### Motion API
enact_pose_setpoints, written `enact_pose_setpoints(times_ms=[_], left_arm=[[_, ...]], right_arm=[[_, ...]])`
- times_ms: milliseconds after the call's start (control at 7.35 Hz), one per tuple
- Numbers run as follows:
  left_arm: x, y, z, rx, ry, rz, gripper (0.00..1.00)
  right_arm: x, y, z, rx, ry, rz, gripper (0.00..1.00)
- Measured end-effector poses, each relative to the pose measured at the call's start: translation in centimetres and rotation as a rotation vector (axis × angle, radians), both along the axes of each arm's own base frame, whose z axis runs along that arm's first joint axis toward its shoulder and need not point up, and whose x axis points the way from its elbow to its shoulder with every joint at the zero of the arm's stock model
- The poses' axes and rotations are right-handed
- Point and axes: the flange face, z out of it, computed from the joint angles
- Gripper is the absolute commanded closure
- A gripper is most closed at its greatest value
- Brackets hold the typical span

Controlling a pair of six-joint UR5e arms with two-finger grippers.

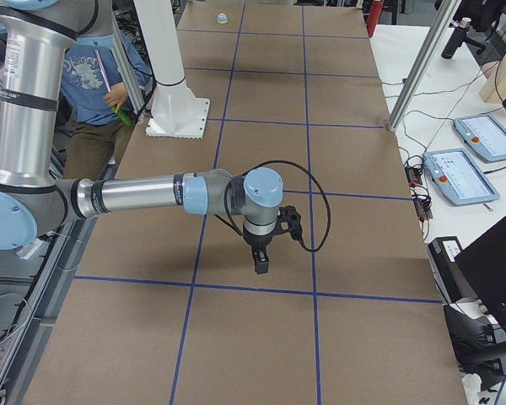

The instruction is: Place and press bell with both arms

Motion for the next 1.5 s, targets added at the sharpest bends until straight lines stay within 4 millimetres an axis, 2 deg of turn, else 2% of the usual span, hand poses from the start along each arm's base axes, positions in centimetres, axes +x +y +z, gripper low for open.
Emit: enact_pose_setpoints(times_ms=[272,953,1089,1225,1497], left_arm=[[0.0,-0.4,0.6,0.041,0.000,0.004,0.00],[0.2,0.9,1.8,0.029,0.034,0.006,0.01],[0.4,1.4,2.1,0.017,0.061,0.006,0.09],[0.5,2.1,3.1,0.001,0.074,0.013,0.04],[0.5,5.1,7.8,-0.007,0.072,0.085,0.01]], right_arm=[[0.0,0.1,0.0,-0.001,-0.002,0.001,0.00],[-0.2,-0.2,-0.7,0.033,-0.029,0.001,0.00],[-0.4,-0.2,-1.1,0.081,-0.060,-0.001,0.00],[-0.6,0.3,-1.1,0.126,-0.094,-0.005,0.00],[-1.0,1.2,-0.8,0.178,-0.126,-0.013,0.00]])
